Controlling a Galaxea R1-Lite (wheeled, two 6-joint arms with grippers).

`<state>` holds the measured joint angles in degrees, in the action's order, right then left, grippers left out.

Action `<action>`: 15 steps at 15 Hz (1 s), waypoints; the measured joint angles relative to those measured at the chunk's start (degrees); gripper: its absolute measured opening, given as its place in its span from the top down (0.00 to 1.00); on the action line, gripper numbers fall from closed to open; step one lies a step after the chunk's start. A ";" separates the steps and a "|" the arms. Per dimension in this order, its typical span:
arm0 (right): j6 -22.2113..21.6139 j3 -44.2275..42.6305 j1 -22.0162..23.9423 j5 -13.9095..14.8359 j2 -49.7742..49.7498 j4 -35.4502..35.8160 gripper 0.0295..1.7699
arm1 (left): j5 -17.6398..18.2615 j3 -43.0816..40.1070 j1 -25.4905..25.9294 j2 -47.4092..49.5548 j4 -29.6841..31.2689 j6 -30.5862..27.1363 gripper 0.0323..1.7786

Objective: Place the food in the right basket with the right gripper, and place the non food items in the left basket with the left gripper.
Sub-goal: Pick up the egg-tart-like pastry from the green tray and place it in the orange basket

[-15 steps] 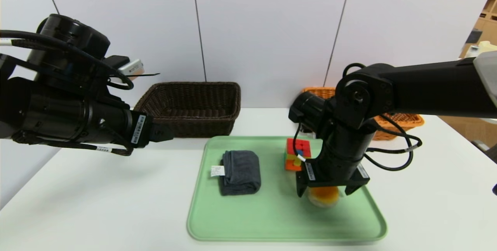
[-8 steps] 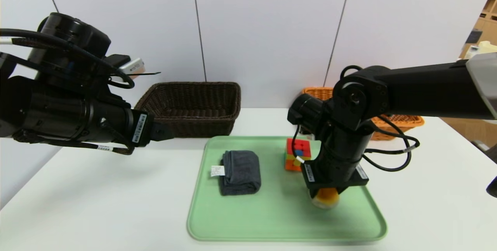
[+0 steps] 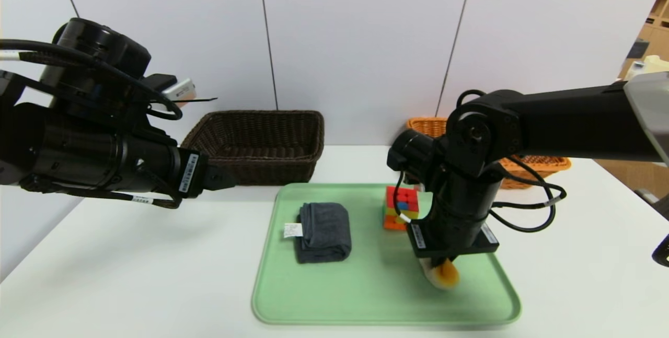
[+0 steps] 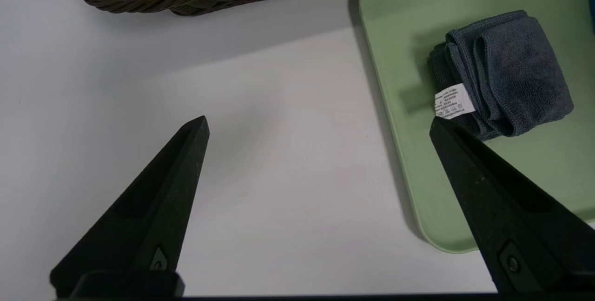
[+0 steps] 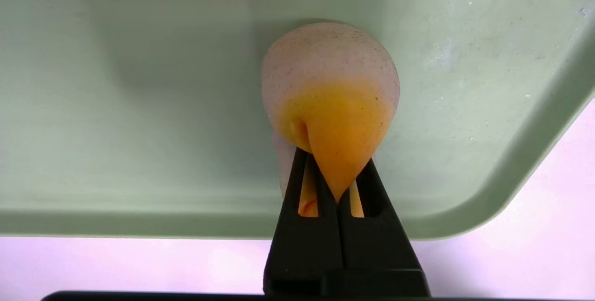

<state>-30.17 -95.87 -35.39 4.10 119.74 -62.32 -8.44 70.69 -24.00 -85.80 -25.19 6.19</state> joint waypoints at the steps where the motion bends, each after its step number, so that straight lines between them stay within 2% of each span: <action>1: -0.04 0.00 -0.05 -0.05 -0.09 -0.35 0.99 | -0.02 0.00 0.00 0.00 -0.02 -0.02 0.05; 7: 0.00 -1.21 -1.87 -0.83 -4.22 -5.34 0.99 | -0.02 -0.20 -0.09 0.30 -0.26 -0.02 0.05; 11: -0.39 -1.73 -5.56 -1.18 -9.95 -5.81 0.99 | -0.02 -0.29 -0.30 0.55 -0.26 0.04 0.05; 15: -0.41 -1.87 -8.30 -3.89 -16.46 -3.17 0.99 | -0.02 -0.85 -1.05 0.93 -0.35 0.09 0.05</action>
<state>-30.59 -97.73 -43.69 0.21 103.28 -65.49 -8.46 69.84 -25.05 -84.87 -25.54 6.28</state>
